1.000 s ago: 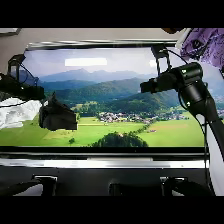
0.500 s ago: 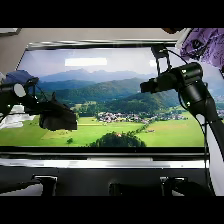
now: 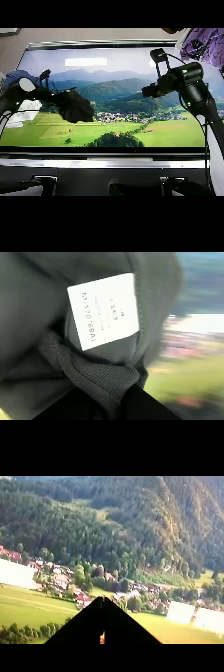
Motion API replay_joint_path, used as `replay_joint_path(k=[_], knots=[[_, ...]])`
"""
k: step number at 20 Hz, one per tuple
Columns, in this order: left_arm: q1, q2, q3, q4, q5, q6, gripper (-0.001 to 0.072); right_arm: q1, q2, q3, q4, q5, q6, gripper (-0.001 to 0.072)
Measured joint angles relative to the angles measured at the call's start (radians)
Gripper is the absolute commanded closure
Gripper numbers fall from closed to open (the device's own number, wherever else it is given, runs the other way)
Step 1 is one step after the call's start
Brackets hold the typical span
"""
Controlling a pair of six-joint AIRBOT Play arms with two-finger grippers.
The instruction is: Fold the clothes and pants, and hang the long-sleeved shirts on hangers.
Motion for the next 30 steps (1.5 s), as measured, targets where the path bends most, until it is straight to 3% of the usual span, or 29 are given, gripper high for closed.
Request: replay_joint_path(k=[4, 6, 7, 8, 9, 10, 12, 15, 20, 25, 30], knots=[[-0.208, -0.021, 0.035, -0.190, 0.144, -0.033, 0.0688, 0.000, 0.015, 0.000, -0.029, -0.135, -0.044, 0.0608], [-0.309, -0.069, 0.042, -0.232, 0.238, -0.067, 0.0683, 0.000, 0.018, -0.004, -0.047, -0.180, -0.054, 0.0466], [-0.347, -0.097, 0.043, -0.245, 0.276, -0.076, 0.0644, 0.000, 0.019, -0.009, -0.054, -0.193, -0.058, 0.0424], [-0.377, -0.127, 0.045, -0.256, 0.309, -0.090, 0.0508, 0.000, 0.020, -0.017, -0.059, -0.197, -0.061, 0.0407], [-0.397, -0.156, 0.045, -0.268, 0.341, -0.098, 0.0280, -0.002, 0.020, -0.027, -0.062, -0.196, -0.063, 0.0405], [-0.404, -0.176, 0.047, -0.280, 0.361, -0.106, 0.0149, -0.008, 0.021, -0.039, -0.062, -0.188, -0.066, 0.0393], [-0.381, -0.193, 0.053, -0.309, 0.368, -0.111, 0.0137, -0.055, 0.021, -0.058, -0.036, -0.166, -0.069, 0.0231], [-0.263, -0.164, 0.074, -0.324, 0.305, -0.034, 0.0136, -0.241, 0.021, -0.088, 0.117, -0.131, -0.087, 0.0232], [-0.034, -0.111, 0.085, -0.335, 0.162, 0.088, 0.0136, -0.536, 0.014, -0.286, 0.539, -0.082, -0.208, 0.0231], [0.072, -0.101, 0.087, -0.338, 0.100, 0.122, 0.0136, -0.535, -0.009, -0.551, 0.787, 0.044, -0.356, 0.0231], [0.094, -0.099, 0.087, -0.339, 0.085, 0.130, 0.0137, -0.411, -0.080, -0.643, 0.895, 0.190, -0.428, 0.0244]])
